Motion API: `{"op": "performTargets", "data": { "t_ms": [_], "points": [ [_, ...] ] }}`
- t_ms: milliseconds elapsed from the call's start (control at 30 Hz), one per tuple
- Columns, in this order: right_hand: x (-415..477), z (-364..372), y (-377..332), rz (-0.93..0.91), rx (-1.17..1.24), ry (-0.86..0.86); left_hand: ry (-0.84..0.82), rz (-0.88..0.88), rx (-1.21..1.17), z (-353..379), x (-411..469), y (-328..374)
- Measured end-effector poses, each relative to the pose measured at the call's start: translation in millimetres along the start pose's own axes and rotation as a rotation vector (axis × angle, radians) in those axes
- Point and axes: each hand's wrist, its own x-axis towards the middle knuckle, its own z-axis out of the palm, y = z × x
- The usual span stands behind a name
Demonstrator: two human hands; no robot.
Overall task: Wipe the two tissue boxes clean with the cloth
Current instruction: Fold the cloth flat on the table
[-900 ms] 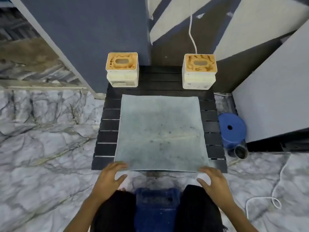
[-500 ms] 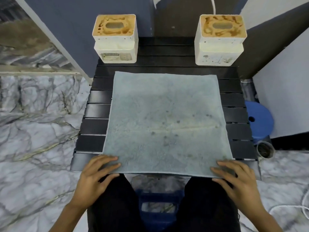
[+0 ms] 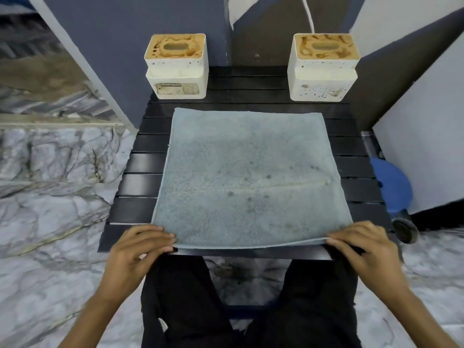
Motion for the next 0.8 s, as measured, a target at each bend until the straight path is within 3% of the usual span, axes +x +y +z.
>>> {"op": "performTargets", "data": {
  "t_ms": [167,367,600,800],
  "points": [
    [14.5,-5.1,-4.5,0.004,0.078,0.048,0.054,0.042,0.069,-7.5,22.5,0.6],
    [53.3,-15.4,3.0,0.031,0.045,0.072,0.155,-0.030,0.037,-11.6,71.0,2.5],
    [135.5,-10.2,24.9,0.119,0.118,0.042,0.177,-0.282,-0.132,-3.6,150.7,-33.8],
    [204.0,10.6,51.6,0.220,0.130,0.037,0.176,-0.321,-0.165,5.6,216.9,-55.7]
  ]
}}
